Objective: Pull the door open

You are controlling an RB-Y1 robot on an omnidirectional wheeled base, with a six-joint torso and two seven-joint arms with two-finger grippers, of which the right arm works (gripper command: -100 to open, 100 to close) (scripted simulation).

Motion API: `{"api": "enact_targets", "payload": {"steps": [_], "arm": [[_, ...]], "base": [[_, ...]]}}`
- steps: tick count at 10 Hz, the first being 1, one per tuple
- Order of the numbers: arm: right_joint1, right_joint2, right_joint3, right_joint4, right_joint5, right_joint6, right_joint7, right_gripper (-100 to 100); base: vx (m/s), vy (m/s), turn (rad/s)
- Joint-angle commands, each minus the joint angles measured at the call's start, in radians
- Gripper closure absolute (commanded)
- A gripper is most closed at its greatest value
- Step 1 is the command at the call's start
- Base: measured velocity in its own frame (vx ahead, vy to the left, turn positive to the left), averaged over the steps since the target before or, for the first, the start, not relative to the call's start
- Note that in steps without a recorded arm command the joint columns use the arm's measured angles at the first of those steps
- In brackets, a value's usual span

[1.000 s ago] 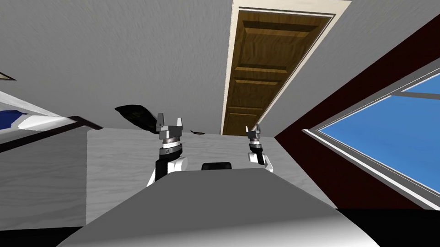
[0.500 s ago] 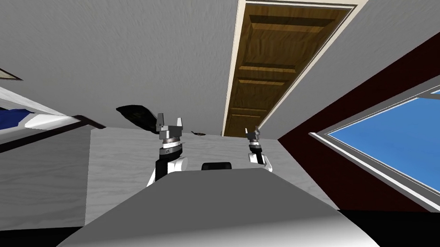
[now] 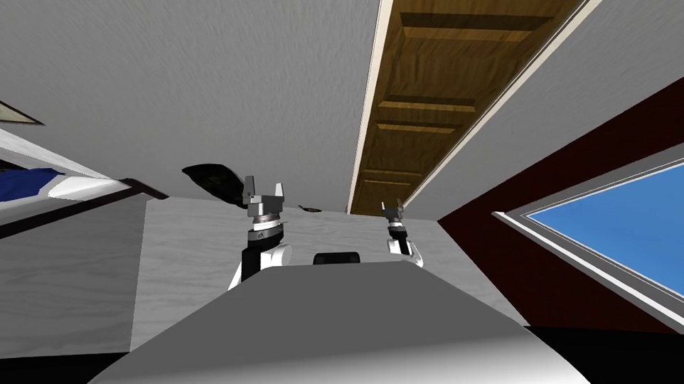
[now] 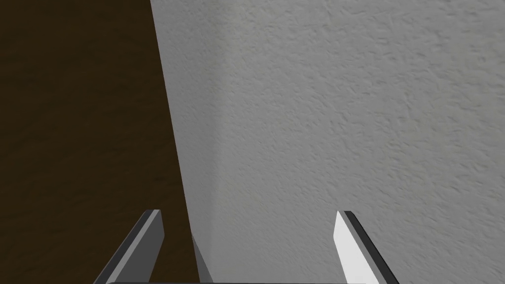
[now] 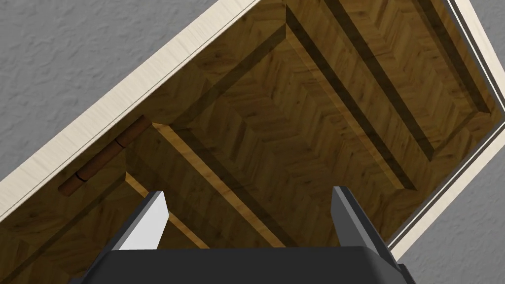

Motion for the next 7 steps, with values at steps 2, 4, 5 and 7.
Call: {"api": "enact_targets", "payload": {"steps": [2,4,5,7], "arm": [[-0.02,-0.008,-0.017,0.068,0.007,-0.01,-0.078,-100],[-0.038,-0.014,-0.031,0.125,0.011,-0.021,-0.134,-100],[-0.047,-0.018,-0.038,0.153,0.013,-0.026,-0.16,-100],[-0.065,-0.024,-0.051,0.209,0.018,-0.036,-0.216,-100]], "base": [[0.095,0.038,0.042],[0.108,0.036,0.041],[0.11,0.03,0.044],[0.105,0.025,0.037]]}}
